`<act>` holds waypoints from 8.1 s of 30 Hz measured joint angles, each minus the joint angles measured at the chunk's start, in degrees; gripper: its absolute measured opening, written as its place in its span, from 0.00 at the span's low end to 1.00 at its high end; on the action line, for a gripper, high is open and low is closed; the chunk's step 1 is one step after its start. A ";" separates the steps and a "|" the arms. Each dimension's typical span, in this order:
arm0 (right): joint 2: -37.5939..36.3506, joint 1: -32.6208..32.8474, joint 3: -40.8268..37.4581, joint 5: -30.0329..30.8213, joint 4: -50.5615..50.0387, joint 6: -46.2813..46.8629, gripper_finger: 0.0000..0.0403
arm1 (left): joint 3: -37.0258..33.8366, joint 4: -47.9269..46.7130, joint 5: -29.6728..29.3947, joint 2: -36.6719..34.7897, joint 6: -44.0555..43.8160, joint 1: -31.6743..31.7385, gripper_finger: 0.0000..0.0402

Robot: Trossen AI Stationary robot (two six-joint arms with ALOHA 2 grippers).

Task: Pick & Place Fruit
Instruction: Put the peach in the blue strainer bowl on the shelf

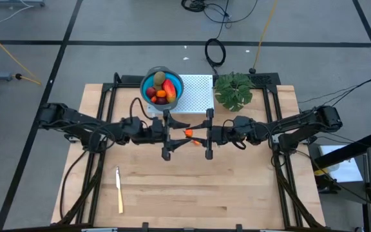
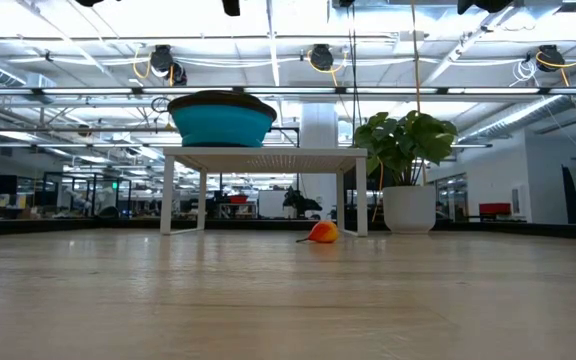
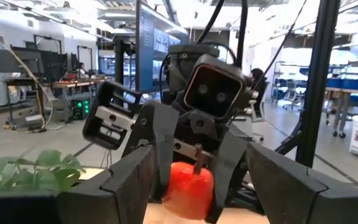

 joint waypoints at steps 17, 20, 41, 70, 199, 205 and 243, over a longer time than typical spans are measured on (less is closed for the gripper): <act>-0.09 0.02 0.00 -0.04 -0.18 0.03 0.30 | 0.37 -0.79 -1.03 0.09 -0.27 0.02 0.23; -0.09 0.03 0.00 -0.14 -0.17 0.03 0.30 | 0.37 -0.77 -0.44 0.07 -0.21 0.04 0.17; 0.02 -0.72 0.02 0.38 -2.93 7.69 0.49 | 0.37 -1.19 0.65 0.22 -0.27 0.13 0.06; -8.33 -0.79 0.02 3.24 -30.07 16.40 0.37 | 0.37 -13.08 -11.42 -8.41 2.05 9.20 0.08; -12.20 -0.61 -9.98 -4.57 -21.13 16.17 0.06 | -5.56 -56.41 -3.85 -41.44 -6.30 12.04 0.02; -7.81 -0.61 -3.68 -4.55 -28.71 14.43 0.08 | -10.80 -52.19 -3.81 -46.45 -6.11 8.83 0.01; 16.43 -4.83 1.16 1.91 -34.05 14.23 0.63 | -20.66 -53.73 -3.74 -60.34 -7.44 4.39 0.05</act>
